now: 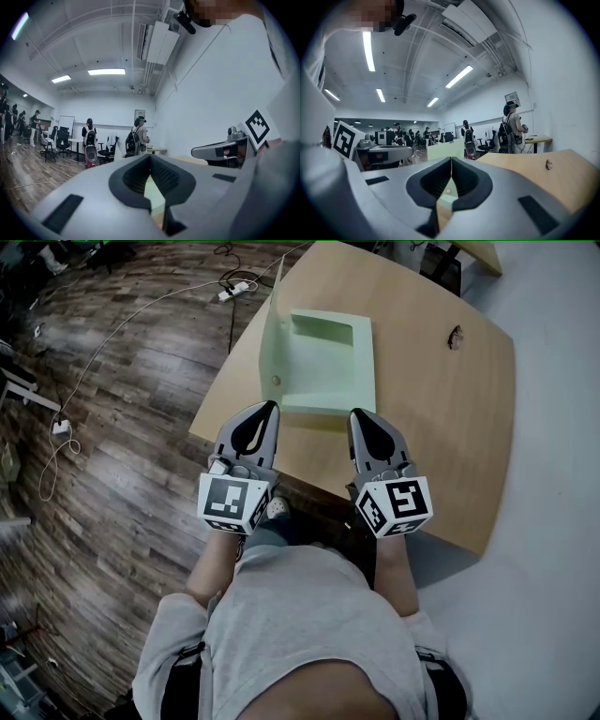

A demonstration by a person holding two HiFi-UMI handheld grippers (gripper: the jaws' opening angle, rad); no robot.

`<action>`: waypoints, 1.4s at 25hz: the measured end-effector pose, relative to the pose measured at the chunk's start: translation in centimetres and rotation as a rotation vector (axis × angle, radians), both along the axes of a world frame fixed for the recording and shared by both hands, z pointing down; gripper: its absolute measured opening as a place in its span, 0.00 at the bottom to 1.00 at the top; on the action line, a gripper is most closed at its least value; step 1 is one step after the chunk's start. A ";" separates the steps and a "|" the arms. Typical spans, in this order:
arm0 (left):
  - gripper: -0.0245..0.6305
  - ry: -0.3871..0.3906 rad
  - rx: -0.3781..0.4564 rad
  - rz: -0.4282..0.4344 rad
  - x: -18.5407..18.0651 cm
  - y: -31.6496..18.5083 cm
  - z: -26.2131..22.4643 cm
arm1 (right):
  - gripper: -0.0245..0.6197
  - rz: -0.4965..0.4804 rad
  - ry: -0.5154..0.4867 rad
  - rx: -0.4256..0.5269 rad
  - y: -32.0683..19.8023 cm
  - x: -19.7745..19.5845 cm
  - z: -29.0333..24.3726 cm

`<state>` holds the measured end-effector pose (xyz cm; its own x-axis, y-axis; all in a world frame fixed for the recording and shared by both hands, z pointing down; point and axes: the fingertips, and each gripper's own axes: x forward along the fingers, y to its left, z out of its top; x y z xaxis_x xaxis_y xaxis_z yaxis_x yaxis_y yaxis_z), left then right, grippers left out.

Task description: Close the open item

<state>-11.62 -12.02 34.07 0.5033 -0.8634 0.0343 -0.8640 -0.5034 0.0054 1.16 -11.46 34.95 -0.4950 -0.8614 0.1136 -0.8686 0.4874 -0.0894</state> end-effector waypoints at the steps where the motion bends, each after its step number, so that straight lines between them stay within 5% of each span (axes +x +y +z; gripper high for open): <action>1: 0.06 0.002 0.000 0.005 -0.2 -0.5 0.0 | 0.05 0.006 0.001 -0.001 -0.4 -0.2 0.0; 23: 0.06 0.068 0.032 0.090 -3.7 -5.4 -0.1 | 0.05 0.059 0.013 -0.009 -5.1 -3.9 1.0; 35: 0.06 0.067 0.020 0.020 -3.7 -6.6 -0.7 | 0.05 -0.026 0.026 -0.001 -6.9 -3.8 0.0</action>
